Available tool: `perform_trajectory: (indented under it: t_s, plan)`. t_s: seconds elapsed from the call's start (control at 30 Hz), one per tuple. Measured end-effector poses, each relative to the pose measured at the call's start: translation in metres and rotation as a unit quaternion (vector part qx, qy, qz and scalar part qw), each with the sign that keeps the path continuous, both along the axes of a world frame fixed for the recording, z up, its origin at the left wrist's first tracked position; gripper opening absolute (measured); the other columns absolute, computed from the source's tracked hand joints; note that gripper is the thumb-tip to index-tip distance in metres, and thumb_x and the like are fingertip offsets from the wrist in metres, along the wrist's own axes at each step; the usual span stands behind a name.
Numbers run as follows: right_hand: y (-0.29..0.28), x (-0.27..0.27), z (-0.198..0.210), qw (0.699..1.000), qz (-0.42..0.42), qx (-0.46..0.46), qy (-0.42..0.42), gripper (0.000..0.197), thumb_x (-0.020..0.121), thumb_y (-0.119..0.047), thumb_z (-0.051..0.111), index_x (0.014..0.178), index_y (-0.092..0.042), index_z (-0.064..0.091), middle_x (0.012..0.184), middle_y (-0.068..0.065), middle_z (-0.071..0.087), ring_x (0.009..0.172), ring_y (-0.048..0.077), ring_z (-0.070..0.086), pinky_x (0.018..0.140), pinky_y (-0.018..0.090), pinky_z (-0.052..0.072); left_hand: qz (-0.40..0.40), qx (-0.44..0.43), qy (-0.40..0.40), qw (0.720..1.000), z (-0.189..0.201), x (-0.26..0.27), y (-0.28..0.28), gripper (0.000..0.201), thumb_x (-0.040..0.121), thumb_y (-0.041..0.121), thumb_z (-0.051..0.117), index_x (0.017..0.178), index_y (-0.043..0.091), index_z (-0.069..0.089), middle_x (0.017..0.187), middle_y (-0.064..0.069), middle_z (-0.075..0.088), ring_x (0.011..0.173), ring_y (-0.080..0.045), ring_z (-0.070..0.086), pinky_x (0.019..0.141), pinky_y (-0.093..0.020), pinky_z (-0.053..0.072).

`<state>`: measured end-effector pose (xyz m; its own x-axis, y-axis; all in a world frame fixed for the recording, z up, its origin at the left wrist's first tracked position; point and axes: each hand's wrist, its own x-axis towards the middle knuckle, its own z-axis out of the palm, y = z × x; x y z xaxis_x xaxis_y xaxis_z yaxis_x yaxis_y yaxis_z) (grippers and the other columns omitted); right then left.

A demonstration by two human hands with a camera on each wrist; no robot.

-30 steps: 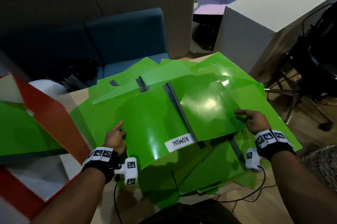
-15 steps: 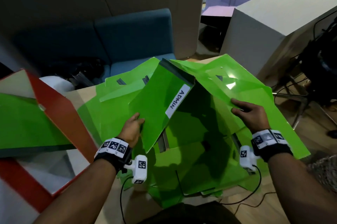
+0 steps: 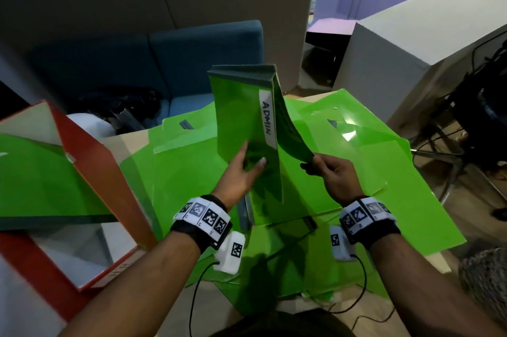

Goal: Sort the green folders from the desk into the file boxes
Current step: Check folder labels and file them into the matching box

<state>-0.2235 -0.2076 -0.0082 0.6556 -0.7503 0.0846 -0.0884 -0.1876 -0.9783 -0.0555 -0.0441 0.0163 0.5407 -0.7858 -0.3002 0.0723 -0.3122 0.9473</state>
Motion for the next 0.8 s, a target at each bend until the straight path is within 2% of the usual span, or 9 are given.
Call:
perform_trajectory:
  t_s: [0.07, 0.17, 0.23, 0.33, 0.47, 0.57, 0.63, 0.73, 0.8]
  plan:
    - [0.012, 0.010, 0.013, 1.000, 0.013, -0.010, -0.020, 0.019, 0.093, -0.007, 0.055, 0.109, -0.010, 0.066, 0.074, -0.009, 0.073, 0.067, 0.006, 0.069, 0.065, 0.022, 0.056, 0.016, -0.022, -0.018, 0.999, 0.010, -0.005, -0.010, 0.093, 0.084, 0.038, 0.069, 0.154, 0.028, 0.009, 0.144, 0.017, 0.039, 0.136, -0.014, 0.040, 0.111, -0.035, 0.037]
    - [0.024, 0.025, 0.027, 0.998, 0.033, -0.052, -0.033, 0.017, 0.091, -0.011, 0.060, 0.105, -0.016, 0.067, 0.083, -0.001, 0.071, 0.068, -0.002, 0.065, 0.066, 0.022, 0.054, 0.061, -0.061, -0.051, 0.995, 0.017, -0.009, -0.021, 0.098, 0.085, 0.016, 0.071, 0.154, 0.030, 0.003, 0.148, 0.003, 0.045, 0.134, -0.012, 0.044, 0.111, -0.042, 0.039]
    - [0.031, 0.031, 0.036, 0.995, 0.053, -0.068, -0.039, 0.022, 0.089, -0.028, 0.062, 0.107, -0.018, 0.069, 0.089, -0.003, 0.072, 0.075, -0.004, 0.065, 0.068, 0.021, 0.053, 0.096, -0.080, -0.083, 0.989, 0.019, -0.010, -0.023, 0.102, 0.083, 0.008, 0.071, 0.153, 0.035, 0.002, 0.145, -0.002, 0.046, 0.131, -0.013, 0.047, 0.109, -0.046, 0.041]
    - [0.037, 0.037, 0.049, 0.979, 0.107, -0.175, 0.006, 0.045, 0.085, -0.051, 0.058, 0.114, -0.019, 0.069, 0.103, -0.003, 0.072, 0.091, 0.011, 0.067, 0.076, 0.029, 0.053, 0.138, -0.117, -0.072, 0.981, 0.024, -0.011, -0.021, 0.099, 0.079, 0.018, 0.070, 0.149, 0.047, 0.006, 0.149, 0.000, 0.037, 0.130, -0.016, 0.049, 0.104, -0.050, 0.045]
    - [0.041, 0.050, 0.062, 0.958, 0.135, -0.252, 0.012, 0.040, 0.080, -0.011, 0.056, 0.119, -0.008, 0.064, 0.105, 0.007, 0.070, 0.089, 0.010, 0.061, 0.076, 0.023, 0.052, 0.160, -0.160, -0.037, 0.973, 0.039, -0.003, -0.016, 0.096, 0.086, 0.009, 0.068, 0.153, 0.033, 0.004, 0.149, 0.004, 0.035, 0.124, -0.024, 0.055, 0.098, -0.051, 0.050]
    - [0.038, 0.056, 0.081, 0.973, 0.047, -0.220, -0.047, 0.035, 0.081, -0.005, 0.053, 0.114, -0.006, 0.065, 0.089, 0.004, 0.069, 0.077, 0.009, 0.062, 0.071, 0.023, 0.053, 0.149, -0.084, -0.152, 0.973, 0.059, 0.017, 0.000, 0.102, 0.082, 0.028, 0.074, 0.153, 0.034, 0.001, 0.152, 0.005, 0.028, 0.121, -0.016, 0.054, 0.095, -0.043, 0.053]
    - [0.032, 0.058, 0.096, 0.971, 0.007, -0.229, -0.067, 0.030, 0.084, -0.007, 0.052, 0.112, -0.005, 0.064, 0.084, 0.002, 0.065, 0.071, 0.016, 0.062, 0.065, 0.033, 0.055, 0.197, -0.038, -0.257, 0.945, 0.072, 0.040, 0.018, 0.106, 0.079, 0.033, 0.076, 0.154, 0.029, 0.002, 0.155, -0.001, 0.022, 0.135, -0.019, 0.039, 0.108, -0.043, 0.041]
    - [0.018, 0.061, 0.111, 0.965, 0.004, -0.251, -0.072, 0.029, 0.084, -0.006, 0.049, 0.108, -0.016, 0.062, 0.083, 0.004, 0.064, 0.070, 0.029, 0.063, 0.063, 0.048, 0.056, 0.302, -0.039, -0.328, 0.894, 0.093, 0.073, 0.047, 0.110, 0.074, 0.033, 0.081, 0.154, 0.017, 0.009, 0.155, -0.007, 0.017, 0.143, -0.020, 0.021, 0.118, -0.035, 0.021]
    - [0.009, 0.067, 0.117, 0.968, 0.011, -0.235, -0.083, 0.042, 0.079, -0.003, 0.045, 0.102, -0.034, 0.061, 0.083, 0.001, 0.063, 0.073, 0.022, 0.063, 0.066, 0.045, 0.056, 0.308, -0.059, -0.305, 0.899, 0.106, 0.087, 0.063, 0.102, 0.074, 0.034, 0.082, 0.152, 0.019, 0.019, 0.152, -0.001, 0.028, 0.139, -0.013, 0.030, 0.117, -0.030, 0.024]
